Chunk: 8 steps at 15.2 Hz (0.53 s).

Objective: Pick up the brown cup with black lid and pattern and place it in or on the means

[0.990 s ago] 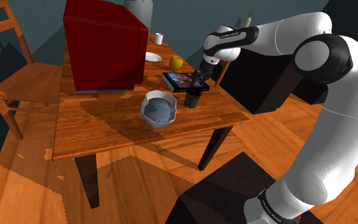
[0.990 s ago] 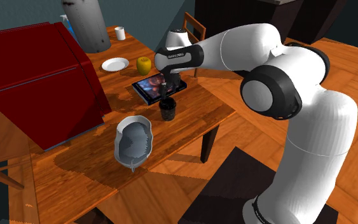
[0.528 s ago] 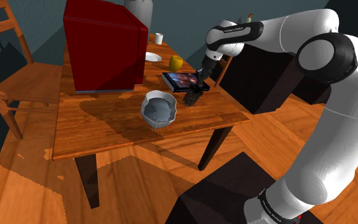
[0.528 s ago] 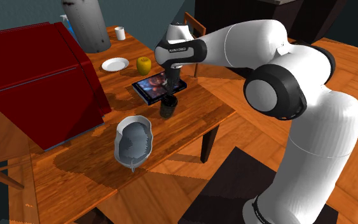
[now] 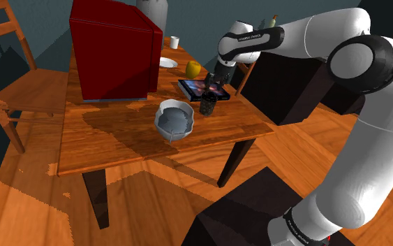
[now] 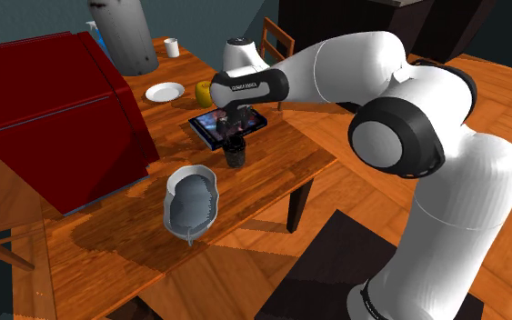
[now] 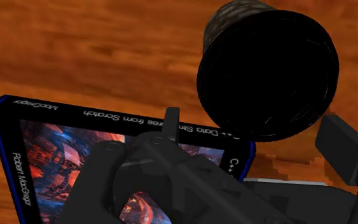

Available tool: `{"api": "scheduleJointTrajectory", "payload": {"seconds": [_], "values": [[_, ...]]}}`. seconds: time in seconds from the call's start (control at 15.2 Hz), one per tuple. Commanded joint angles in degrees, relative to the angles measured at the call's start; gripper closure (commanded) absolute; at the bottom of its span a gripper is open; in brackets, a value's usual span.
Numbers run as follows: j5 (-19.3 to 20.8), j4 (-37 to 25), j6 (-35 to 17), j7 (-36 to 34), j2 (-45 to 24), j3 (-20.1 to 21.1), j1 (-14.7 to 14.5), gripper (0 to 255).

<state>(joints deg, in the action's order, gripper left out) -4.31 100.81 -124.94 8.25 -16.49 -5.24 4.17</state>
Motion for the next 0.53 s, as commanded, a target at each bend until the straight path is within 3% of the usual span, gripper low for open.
{"api": "scheduleJointTrajectory", "payload": {"seconds": [0.0,0.46], "values": [[1.93,0.80,-3.05,-5.58,-0.60,-0.30,-1.84,0],[1.52,1.74,-6.90,-5.32,-3.54,-0.18,-1.74,0]]}}
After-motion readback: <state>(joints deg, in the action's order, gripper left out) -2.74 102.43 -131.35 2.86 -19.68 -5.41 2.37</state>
